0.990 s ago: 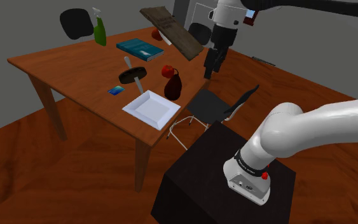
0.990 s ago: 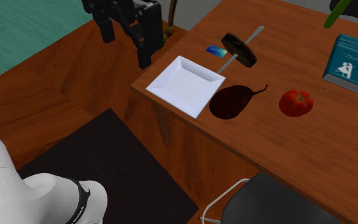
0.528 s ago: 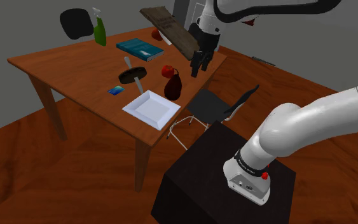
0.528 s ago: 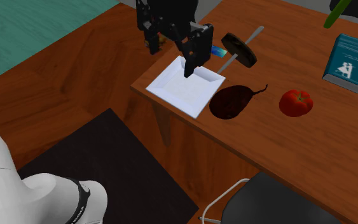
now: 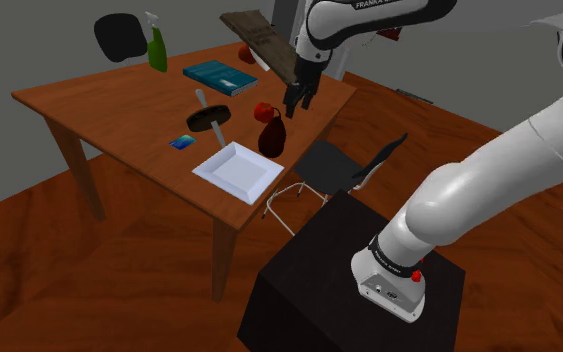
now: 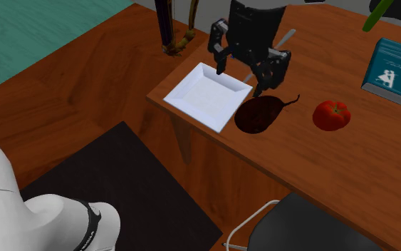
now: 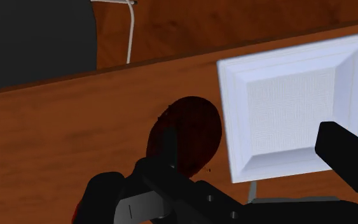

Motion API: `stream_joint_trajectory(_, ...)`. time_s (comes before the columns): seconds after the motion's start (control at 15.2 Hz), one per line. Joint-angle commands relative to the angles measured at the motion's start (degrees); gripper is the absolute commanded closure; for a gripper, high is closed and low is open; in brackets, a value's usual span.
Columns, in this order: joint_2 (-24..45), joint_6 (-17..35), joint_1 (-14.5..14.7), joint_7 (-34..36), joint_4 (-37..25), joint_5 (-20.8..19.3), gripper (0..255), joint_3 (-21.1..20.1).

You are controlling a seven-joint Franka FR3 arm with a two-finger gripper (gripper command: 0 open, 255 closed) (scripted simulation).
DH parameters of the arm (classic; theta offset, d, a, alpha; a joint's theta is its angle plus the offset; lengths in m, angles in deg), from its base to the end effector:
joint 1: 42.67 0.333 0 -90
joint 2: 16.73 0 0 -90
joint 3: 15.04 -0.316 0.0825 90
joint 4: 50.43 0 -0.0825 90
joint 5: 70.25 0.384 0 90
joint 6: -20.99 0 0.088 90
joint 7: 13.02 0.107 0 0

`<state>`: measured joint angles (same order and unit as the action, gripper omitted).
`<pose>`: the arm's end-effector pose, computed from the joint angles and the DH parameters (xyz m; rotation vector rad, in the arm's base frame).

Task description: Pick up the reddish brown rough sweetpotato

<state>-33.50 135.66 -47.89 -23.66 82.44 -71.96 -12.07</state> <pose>0.4493 -0.0673 0.4552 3.1322 0.0908 -0.0421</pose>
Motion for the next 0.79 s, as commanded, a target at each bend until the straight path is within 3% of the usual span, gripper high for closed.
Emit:
stream_joint_trajectory(0.0, 4.09, 2.70, -0.41, -0.43, -2.09, -0.27, 0, 0.54)
stream_joint_trajectory(0.73, 25.75, 11.55, -3.23, -4.19, -18.30, 0.28, 0, 3.53)
